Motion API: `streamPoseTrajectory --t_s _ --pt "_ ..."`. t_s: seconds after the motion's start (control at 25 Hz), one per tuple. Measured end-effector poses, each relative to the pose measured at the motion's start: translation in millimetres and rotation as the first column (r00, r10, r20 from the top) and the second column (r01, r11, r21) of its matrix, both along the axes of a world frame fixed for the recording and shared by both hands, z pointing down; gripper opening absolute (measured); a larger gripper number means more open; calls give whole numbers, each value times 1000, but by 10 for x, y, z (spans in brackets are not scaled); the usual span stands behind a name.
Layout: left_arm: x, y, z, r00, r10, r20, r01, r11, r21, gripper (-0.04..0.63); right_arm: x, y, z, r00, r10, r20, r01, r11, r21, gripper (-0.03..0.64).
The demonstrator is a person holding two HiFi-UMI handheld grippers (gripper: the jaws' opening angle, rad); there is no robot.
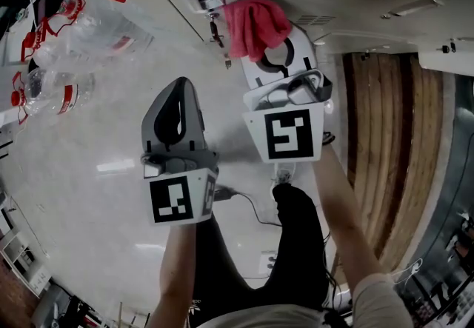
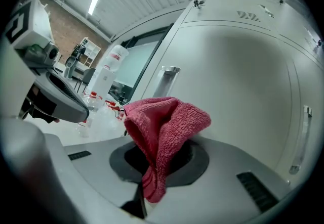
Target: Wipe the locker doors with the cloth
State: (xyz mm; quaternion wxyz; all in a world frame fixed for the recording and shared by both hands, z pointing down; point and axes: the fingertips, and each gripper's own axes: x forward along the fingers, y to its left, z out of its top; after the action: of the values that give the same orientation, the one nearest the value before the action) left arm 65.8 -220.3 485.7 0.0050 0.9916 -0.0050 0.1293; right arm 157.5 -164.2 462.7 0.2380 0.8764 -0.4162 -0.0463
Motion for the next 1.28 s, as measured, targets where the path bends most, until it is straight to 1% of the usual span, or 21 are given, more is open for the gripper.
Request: streamPoseTrajectory --t_s 0.12,0.32,0.52,0.68,0.8,1.0,1.04,1.12,1.2,1.28 --pt "44 140 14 1000 6 4 -6 1000 9 17 99 252 10 999 36 -2 -36 999 3 31" --pt "171 453 -9 999 20 -26 -20 1000 6 17 329 833 19 995 104 -4 -104 994 15 32" --pt "280 731 33 999 36 -23 -36 999 1 17 611 1468 -78 976 216 -18 -214 972 101 31" --pt "358 934 24 998 52 -25 -52 999 1 17 718 1724 -94 970 240 -42 -236 967 95 31" --pt "409 1015 -8 998 57 -34 -57 998 1 17 741 1781 -70 971 235 -47 -232 970 69 31" --pt "414 956 -39 999 38 -39 -39 999 -11 17 669 1743 -10 973 221 -69 -225 973 -55 31" --pt "394 920 -40 999 35 -38 -35 999 -8 17 607 1686 -6 976 210 -59 -213 975 -62 31" --pt "344 834 -43 999 27 -33 -27 1000 -5 17 433 1495 -6 982 189 -2 -189 982 0 31" --pt "291 731 -45 999 19 -30 -19 1000 -3 17 211 1236 65 987 149 51 -150 989 10 31" --pt "243 602 -47 1000 10 -28 -10 1000 -2 17 10 935 107 990 113 84 -116 992 38 31"
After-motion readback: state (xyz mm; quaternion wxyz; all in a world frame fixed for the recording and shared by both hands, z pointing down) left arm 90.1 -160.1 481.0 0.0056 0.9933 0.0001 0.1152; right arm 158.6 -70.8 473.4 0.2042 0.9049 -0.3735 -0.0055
